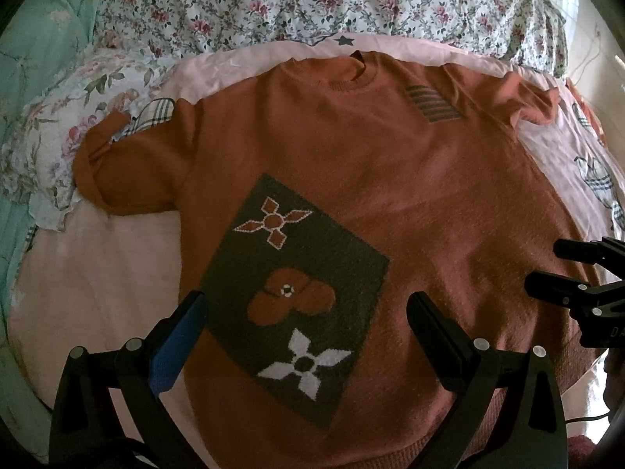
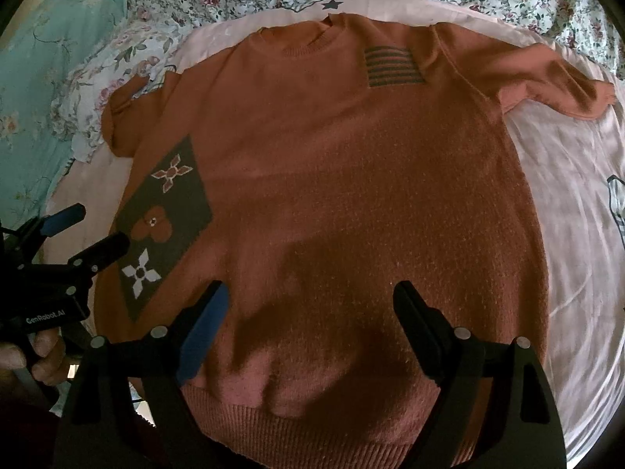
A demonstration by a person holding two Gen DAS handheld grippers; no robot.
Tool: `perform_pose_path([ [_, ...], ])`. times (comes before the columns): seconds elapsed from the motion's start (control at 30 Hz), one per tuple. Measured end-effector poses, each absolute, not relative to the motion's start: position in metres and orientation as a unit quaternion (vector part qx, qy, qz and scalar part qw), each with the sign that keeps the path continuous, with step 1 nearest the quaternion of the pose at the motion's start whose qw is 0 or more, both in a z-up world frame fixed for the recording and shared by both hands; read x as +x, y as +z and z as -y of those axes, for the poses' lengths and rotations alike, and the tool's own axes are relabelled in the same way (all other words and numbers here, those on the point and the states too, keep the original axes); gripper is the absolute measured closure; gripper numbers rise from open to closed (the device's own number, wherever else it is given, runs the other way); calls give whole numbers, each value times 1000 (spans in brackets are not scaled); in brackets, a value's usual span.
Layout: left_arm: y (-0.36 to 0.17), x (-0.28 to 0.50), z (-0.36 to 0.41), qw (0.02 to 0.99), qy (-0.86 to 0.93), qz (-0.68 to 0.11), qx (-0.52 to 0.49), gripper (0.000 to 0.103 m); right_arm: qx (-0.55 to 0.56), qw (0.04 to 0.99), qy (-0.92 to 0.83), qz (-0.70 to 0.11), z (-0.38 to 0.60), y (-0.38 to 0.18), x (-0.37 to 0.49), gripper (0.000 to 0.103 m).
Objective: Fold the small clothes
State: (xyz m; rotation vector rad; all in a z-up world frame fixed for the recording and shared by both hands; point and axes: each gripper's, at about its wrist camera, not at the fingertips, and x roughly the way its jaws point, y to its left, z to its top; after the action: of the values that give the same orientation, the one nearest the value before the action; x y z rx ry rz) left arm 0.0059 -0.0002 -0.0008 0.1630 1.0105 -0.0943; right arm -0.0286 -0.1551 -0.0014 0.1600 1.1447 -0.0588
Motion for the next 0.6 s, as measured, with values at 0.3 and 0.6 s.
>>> perform_pose_path([
  [0.3, -1, 3, 6, 874, -44, -477, 79, 2, 80, 841, -23, -535, 158, 2, -29, 17],
  [0.6, -1, 3, 6, 876, -44, -474, 80, 2, 104, 845, -6, -525, 164, 7, -28, 17],
])
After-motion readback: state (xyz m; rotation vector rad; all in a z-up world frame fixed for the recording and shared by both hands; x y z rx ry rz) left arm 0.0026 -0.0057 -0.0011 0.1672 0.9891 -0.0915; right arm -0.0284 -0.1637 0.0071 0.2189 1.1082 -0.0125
